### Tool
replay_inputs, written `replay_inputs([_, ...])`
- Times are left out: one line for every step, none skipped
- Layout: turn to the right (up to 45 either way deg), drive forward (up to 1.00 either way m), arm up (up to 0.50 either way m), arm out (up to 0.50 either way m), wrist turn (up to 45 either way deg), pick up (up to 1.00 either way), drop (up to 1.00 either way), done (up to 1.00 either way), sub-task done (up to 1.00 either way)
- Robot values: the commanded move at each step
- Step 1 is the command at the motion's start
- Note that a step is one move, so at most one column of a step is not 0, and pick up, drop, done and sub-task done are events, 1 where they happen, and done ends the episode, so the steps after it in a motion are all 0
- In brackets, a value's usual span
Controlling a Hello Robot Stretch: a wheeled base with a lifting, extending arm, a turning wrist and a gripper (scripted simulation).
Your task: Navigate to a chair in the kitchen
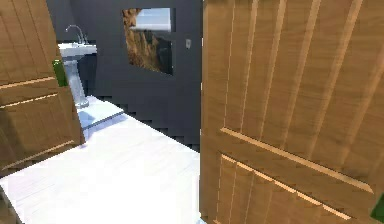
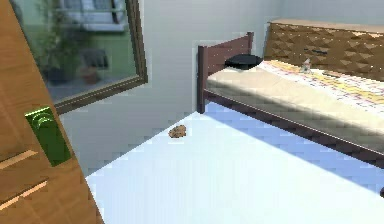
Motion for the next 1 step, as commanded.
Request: replay_inputs([-3.0,0.0,0.0,0.0,0.0,0.0,0.0,0.0,0.0])
